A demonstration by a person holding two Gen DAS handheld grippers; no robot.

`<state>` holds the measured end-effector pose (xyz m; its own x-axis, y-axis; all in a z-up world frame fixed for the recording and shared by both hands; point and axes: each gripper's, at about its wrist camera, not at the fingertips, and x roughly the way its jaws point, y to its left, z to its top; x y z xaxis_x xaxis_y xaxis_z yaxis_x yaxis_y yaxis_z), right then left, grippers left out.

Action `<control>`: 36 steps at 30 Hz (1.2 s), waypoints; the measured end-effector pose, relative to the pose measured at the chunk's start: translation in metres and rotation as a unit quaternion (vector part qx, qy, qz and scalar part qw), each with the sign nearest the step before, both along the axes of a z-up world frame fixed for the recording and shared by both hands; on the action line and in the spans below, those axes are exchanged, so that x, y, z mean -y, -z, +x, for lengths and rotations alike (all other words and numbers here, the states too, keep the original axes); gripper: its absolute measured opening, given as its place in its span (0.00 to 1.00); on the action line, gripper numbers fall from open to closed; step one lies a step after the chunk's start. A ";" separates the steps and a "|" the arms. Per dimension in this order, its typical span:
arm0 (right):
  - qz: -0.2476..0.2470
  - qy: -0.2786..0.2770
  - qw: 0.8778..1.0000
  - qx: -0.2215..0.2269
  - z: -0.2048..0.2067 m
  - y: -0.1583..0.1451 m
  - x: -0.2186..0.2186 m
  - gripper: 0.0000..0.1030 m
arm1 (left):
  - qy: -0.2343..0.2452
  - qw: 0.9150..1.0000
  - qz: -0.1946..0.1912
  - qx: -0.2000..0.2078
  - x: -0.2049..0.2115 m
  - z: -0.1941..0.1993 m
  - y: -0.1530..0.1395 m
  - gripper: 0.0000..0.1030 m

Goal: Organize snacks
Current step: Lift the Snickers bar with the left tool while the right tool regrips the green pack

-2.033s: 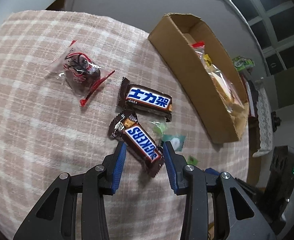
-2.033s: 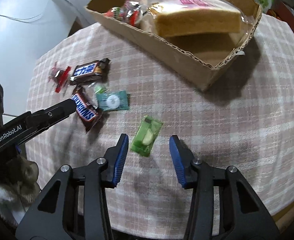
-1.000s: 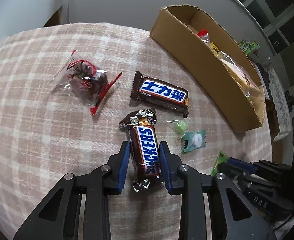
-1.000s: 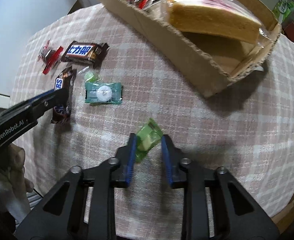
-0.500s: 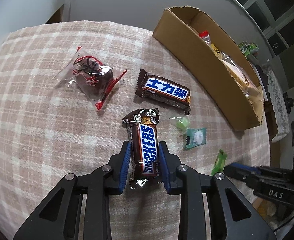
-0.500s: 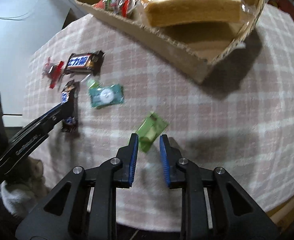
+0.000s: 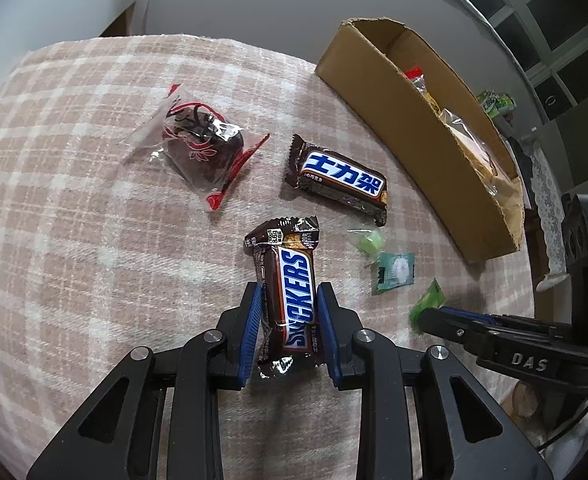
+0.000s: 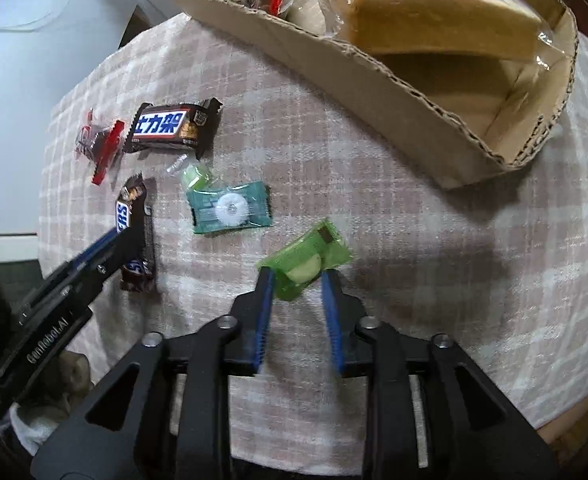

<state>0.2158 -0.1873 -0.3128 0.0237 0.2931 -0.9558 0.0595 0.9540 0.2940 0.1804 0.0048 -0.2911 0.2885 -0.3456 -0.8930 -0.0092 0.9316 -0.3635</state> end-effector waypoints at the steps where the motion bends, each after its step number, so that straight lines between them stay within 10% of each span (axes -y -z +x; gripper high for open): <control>1: 0.006 0.010 1.000 -0.002 0.002 0.000 0.001 0.49 | -0.001 1.000 -0.001 0.000 -0.001 0.000 0.000 0.26; 7: 0.008 0.069 0.997 -0.030 0.019 0.005 0.011 0.50 | -0.003 1.000 -0.005 0.002 -0.003 -0.001 -0.001 0.26; 16: -0.114 -0.057 0.992 -0.004 0.023 0.002 -0.053 0.34 | 0.000 1.000 -0.012 0.004 -0.005 -0.005 -0.001 0.26; 21: -0.079 -0.054 0.995 -0.006 0.022 0.000 -0.035 0.18 | 0.000 1.000 -0.009 0.006 -0.010 -0.009 -0.002 0.26; 36: -0.013 0.089 0.994 -0.062 0.031 0.004 0.051 0.25 | -0.007 1.000 -0.017 0.009 -0.014 -0.013 -0.001 0.26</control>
